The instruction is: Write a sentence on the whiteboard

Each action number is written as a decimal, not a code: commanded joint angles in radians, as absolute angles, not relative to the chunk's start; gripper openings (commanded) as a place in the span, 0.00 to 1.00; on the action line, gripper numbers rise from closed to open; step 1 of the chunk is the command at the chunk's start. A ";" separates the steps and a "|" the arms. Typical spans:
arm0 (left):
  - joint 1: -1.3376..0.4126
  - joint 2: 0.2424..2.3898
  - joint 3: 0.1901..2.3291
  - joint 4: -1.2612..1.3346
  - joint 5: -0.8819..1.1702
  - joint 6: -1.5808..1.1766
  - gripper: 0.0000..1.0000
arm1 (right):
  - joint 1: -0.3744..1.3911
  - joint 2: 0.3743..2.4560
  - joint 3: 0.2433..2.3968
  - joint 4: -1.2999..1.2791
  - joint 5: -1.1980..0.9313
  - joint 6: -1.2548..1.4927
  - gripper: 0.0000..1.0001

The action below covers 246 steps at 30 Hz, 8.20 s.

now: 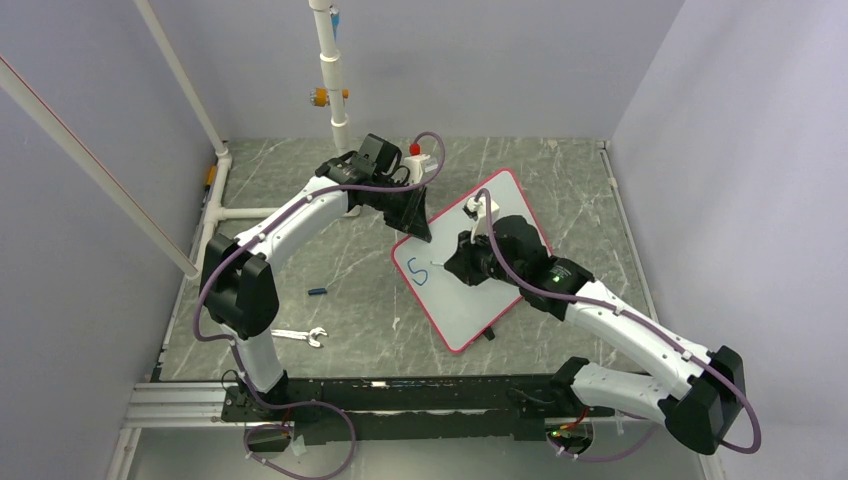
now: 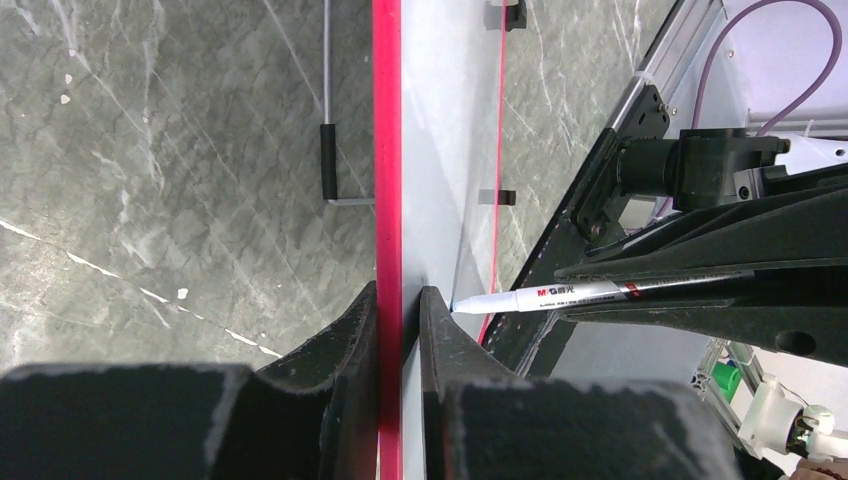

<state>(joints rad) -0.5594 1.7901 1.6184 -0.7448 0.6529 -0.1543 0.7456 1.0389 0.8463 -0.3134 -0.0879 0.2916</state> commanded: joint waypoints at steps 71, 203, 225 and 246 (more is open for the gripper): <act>-0.556 1.769 1.661 -0.679 0.626 -0.122 0.00 | 0.662 1.160 1.024 -0.383 -0.015 0.288 0.00; -0.558 1.744 1.657 -0.681 0.616 -0.115 0.00 | 0.486 1.161 1.098 -0.385 -0.087 0.297 0.00; -0.558 1.735 1.654 -0.677 0.618 -0.116 0.00 | 0.477 1.240 1.167 -0.357 -0.003 0.281 0.00; -0.558 1.735 1.654 -0.676 0.617 -0.115 0.00 | 0.478 1.186 1.028 -0.360 -0.029 0.303 0.00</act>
